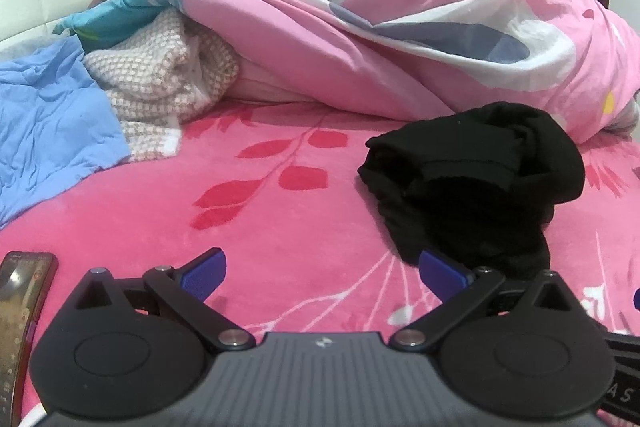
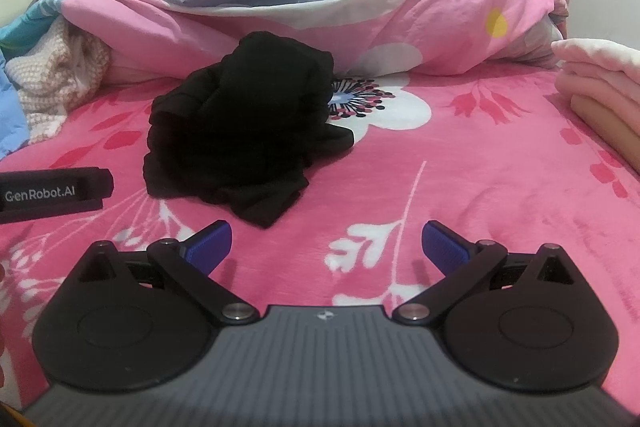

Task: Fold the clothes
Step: 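Approach the black garment with both grippers open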

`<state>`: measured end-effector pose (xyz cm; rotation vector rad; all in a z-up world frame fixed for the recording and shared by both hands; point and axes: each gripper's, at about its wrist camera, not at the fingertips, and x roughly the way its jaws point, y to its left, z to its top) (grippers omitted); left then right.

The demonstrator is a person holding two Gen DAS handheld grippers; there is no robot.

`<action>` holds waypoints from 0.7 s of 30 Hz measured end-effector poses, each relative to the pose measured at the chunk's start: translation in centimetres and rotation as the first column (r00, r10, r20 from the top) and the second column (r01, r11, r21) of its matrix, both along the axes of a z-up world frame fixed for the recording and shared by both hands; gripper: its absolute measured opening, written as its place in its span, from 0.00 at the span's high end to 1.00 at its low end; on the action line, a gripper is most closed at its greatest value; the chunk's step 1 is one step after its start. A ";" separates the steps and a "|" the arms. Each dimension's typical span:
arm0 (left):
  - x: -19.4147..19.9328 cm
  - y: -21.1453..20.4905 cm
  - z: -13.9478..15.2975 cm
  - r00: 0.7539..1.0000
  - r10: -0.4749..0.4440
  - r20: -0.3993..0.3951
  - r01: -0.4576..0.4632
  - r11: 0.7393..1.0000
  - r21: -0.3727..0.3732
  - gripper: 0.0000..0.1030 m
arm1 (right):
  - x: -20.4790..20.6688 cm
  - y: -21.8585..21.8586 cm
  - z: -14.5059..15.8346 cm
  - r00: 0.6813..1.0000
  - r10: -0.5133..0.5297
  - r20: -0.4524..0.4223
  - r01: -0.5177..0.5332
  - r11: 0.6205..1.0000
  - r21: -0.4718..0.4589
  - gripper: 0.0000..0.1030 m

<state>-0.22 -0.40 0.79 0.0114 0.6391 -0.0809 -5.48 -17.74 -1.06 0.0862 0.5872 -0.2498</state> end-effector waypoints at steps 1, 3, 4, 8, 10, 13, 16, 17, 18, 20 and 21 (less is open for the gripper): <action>-0.1 0.0 0.0 1.000 0.001 0.005 -0.001 1.000 0.004 0.00 | 0.1 0.0 0.0 1.000 -0.001 -0.001 0.001 1.000 -0.001 0.01; -0.2 -0.1 0.1 1.000 0.004 0.014 -0.004 1.000 0.011 0.00 | 0.2 0.0 -0.1 1.000 0.001 -0.001 -0.001 1.000 0.002 0.01; -0.2 -0.1 0.1 1.000 0.005 0.018 -0.005 1.000 0.014 0.00 | 0.2 -0.1 -0.1 1.000 0.002 -0.001 -0.002 1.000 0.003 0.01; -0.3 -0.3 0.2 1.000 0.004 0.028 -0.005 0.999 0.034 0.00 | 0.1 0.0 -0.1 1.000 0.004 -0.001 -0.004 1.000 0.004 0.01; -0.3 -0.4 0.2 1.000 0.004 0.031 -0.005 0.999 0.036 0.00 | 0.0 -0.1 -0.1 1.000 0.003 0.000 -0.003 1.000 -0.001 0.01; -0.2 -0.3 0.2 0.999 0.005 0.033 -0.006 0.999 0.036 0.00 | 0.0 0.0 -0.3 1.000 -0.003 0.010 0.003 1.000 -0.008 0.01; -0.2 -0.3 0.2 0.999 0.007 0.032 -0.008 0.999 0.032 0.00 | 0.0 0.0 -0.3 1.000 -0.004 0.016 0.004 1.000 -0.015 0.01; -0.2 -0.3 0.2 0.999 0.008 0.031 -0.009 0.999 0.032 0.00 | 0.0 -0.1 -0.2 1.000 -0.008 0.013 0.008 1.000 -0.015 0.01; -0.2 -0.2 0.2 0.999 0.009 0.031 -0.010 0.999 0.031 0.00 | 0.0 -0.1 -0.2 1.000 -0.011 0.009 0.011 1.000 -0.016 0.01; -0.3 -0.3 0.2 1.000 0.008 0.030 -0.009 1.000 0.030 0.00 | 0.0 0.0 -0.1 1.000 -0.011 0.019 0.012 1.000 -0.027 0.01; -0.3 -0.3 0.2 1.000 0.008 0.031 -0.009 1.000 0.030 0.00 | 0.0 0.0 -0.1 1.000 -0.011 0.024 0.012 0.999 -0.032 0.01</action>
